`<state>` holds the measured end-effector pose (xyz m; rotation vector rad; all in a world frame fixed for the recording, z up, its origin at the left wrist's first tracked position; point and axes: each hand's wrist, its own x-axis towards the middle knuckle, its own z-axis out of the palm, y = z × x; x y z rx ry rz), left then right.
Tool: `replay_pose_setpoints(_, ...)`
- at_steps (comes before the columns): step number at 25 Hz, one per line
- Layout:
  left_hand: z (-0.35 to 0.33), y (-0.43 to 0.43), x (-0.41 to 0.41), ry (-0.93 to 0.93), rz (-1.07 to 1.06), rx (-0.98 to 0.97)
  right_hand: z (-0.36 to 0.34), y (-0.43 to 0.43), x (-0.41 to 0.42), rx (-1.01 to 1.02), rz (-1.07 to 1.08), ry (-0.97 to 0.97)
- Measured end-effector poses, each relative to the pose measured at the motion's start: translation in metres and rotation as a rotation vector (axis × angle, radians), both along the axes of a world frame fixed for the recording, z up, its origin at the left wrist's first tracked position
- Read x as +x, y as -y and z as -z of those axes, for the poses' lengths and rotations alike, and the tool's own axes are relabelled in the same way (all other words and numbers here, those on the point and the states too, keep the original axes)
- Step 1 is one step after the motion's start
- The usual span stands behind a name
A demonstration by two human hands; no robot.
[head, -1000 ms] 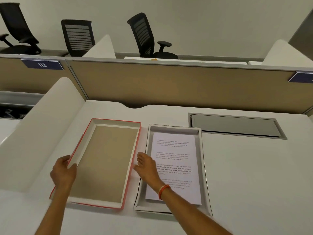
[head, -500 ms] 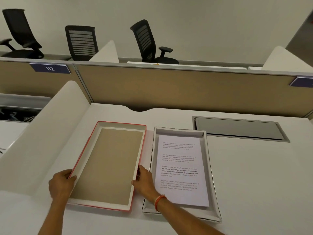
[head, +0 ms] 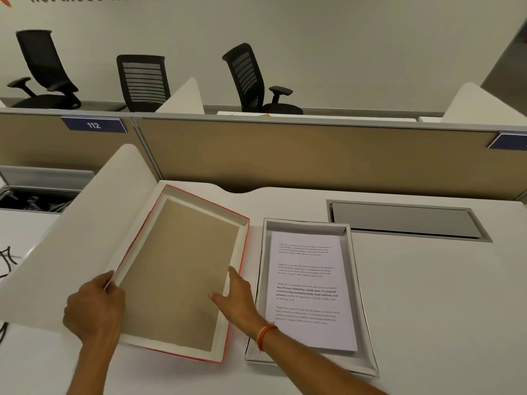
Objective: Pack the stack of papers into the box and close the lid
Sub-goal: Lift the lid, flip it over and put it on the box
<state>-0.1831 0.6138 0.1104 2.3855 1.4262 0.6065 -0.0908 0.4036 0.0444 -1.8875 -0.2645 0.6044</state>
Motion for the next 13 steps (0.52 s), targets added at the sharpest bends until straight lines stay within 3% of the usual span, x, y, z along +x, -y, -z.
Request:
replay_pose_setpoints(4,-0.034,0.043,0.007,0.012,0.055,0.105,-0.055,-0.044,-0.004,0.136,-0.090,-0.067)
replay_pose_setpoints(8,-0.052,0.083,0.005,-0.012,0.196,0.248,-0.099,-0.071,-0.005,0.347,0.007,-0.257)
replay_pose_setpoints(13,-0.058,0.109,0.000,-0.014,0.275,0.339,-0.122,-0.064,0.017,0.390,0.090,-0.235)
